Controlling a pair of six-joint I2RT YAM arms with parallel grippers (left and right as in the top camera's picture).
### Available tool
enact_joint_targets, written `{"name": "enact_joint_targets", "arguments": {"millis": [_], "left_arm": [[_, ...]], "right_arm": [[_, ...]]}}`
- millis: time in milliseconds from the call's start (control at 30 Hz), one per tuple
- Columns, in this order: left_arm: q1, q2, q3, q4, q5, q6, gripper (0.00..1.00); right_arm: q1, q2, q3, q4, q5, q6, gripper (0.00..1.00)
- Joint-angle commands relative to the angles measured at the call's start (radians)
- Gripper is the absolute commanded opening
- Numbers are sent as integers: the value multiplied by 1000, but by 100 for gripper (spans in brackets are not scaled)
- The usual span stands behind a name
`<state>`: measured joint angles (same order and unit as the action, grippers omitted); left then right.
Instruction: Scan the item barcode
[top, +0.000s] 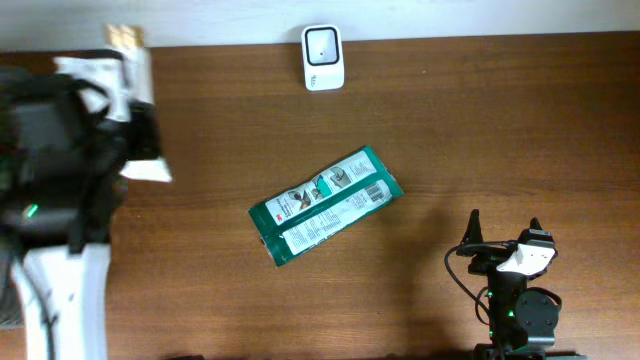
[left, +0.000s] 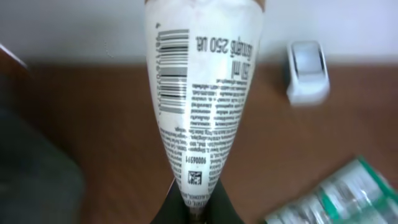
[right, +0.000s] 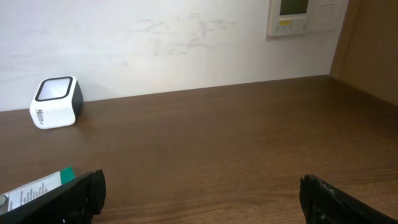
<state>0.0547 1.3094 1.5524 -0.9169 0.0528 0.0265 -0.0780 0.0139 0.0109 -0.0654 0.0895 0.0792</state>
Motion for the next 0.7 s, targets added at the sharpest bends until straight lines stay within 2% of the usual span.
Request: {"name": "enact_joint_targets", "arguments": {"millis": [0,200,467,667], "left_arm": [[-95,109,7,-51,4,-68,0],[-193,287,-72,-51,3,-107,0],[-198,526,-165,50,4,-109,0],[-198,674,-170,56,9,-109,0]], "right_arm": [[-7,-8,-5,-6,16,3,99],[-7,-8,-5,-6,16,3,98],[-7,-8,-5,-6,16,3,98],[-7,-8,-5,-6,16,3,98]]}}
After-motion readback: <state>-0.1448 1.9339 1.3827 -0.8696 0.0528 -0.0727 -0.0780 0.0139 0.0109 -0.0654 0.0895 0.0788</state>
